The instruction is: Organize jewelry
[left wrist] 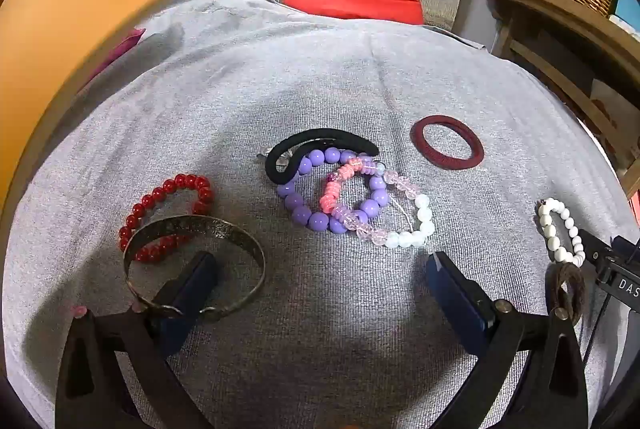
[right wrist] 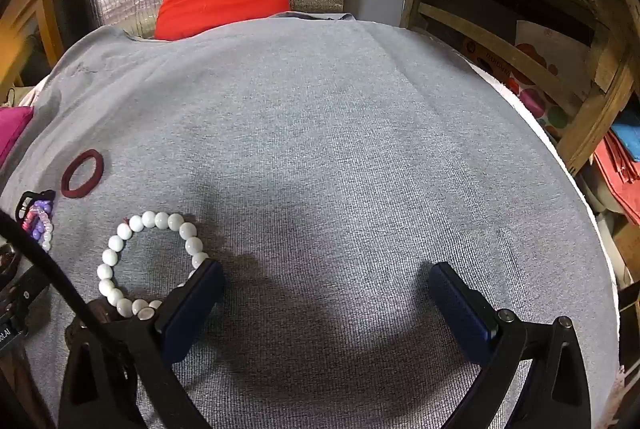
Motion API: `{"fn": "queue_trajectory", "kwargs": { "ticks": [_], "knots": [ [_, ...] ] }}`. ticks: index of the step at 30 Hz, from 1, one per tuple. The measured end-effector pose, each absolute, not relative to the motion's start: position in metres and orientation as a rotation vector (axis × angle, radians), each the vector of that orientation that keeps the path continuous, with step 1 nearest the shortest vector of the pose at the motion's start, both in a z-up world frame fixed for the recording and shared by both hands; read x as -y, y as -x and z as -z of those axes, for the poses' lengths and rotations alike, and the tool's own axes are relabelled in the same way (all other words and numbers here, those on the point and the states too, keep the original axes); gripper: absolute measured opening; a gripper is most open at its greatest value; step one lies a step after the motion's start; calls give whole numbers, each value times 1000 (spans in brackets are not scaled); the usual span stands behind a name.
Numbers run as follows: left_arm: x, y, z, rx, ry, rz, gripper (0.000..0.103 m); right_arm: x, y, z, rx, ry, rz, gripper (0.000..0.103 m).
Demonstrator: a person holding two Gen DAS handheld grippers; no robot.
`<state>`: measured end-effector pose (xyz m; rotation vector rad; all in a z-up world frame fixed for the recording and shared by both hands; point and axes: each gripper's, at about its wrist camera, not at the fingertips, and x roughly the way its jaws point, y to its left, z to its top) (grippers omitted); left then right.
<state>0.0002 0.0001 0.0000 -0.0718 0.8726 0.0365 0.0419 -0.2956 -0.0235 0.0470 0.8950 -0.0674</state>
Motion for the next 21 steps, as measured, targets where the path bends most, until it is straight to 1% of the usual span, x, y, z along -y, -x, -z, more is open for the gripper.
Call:
{"fn": "queue_trajectory", "kwargs": {
  "ticks": [21],
  "knots": [
    [1,0,0,-870,72,-37,103,296,-42,23,-894,-46,67,103]
  ]
}}
